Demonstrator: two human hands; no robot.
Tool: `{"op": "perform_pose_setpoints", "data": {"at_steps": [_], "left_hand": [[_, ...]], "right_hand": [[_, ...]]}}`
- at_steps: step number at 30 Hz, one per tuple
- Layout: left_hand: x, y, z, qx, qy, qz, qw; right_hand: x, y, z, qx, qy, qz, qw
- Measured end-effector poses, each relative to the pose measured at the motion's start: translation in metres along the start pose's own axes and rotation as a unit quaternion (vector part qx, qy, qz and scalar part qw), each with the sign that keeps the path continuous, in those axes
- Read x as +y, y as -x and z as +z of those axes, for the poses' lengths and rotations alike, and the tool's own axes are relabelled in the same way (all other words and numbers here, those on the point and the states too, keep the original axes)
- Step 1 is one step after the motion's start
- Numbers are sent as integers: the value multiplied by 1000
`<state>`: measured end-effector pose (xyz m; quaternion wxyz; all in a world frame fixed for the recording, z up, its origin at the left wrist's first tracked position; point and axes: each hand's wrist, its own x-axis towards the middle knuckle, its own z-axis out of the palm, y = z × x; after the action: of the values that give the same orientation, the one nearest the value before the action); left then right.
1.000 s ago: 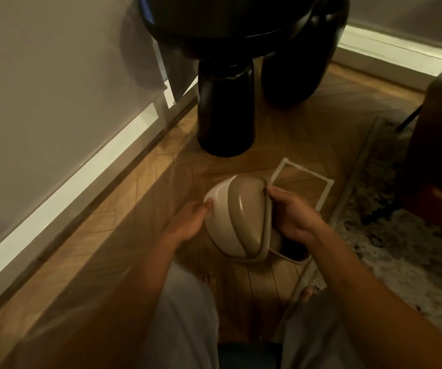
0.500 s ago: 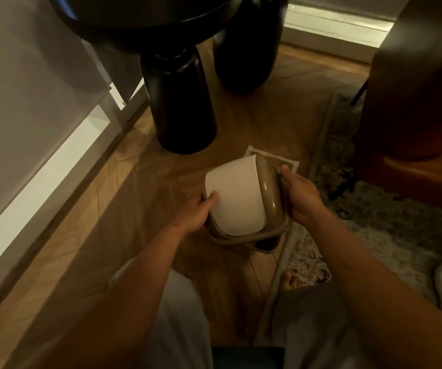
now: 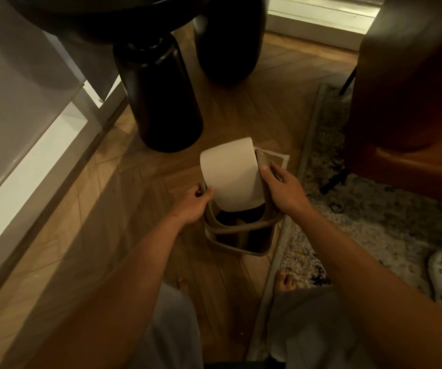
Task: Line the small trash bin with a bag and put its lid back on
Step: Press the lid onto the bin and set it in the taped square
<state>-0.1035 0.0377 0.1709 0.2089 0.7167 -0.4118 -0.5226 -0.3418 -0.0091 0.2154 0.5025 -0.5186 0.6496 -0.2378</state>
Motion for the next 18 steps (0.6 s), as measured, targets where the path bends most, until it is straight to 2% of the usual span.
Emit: {"op": "perform_pose_setpoints", "data": {"at_steps": [8, 18], "left_hand": [[-8, -25, -21, 10, 22, 5, 1000], [-21, -43, -8, -61, 73, -29, 995]], "right_hand": [[9, -15, 5, -75, 32, -29, 996], [38, -31, 2, -132, 57, 11, 990]]}}
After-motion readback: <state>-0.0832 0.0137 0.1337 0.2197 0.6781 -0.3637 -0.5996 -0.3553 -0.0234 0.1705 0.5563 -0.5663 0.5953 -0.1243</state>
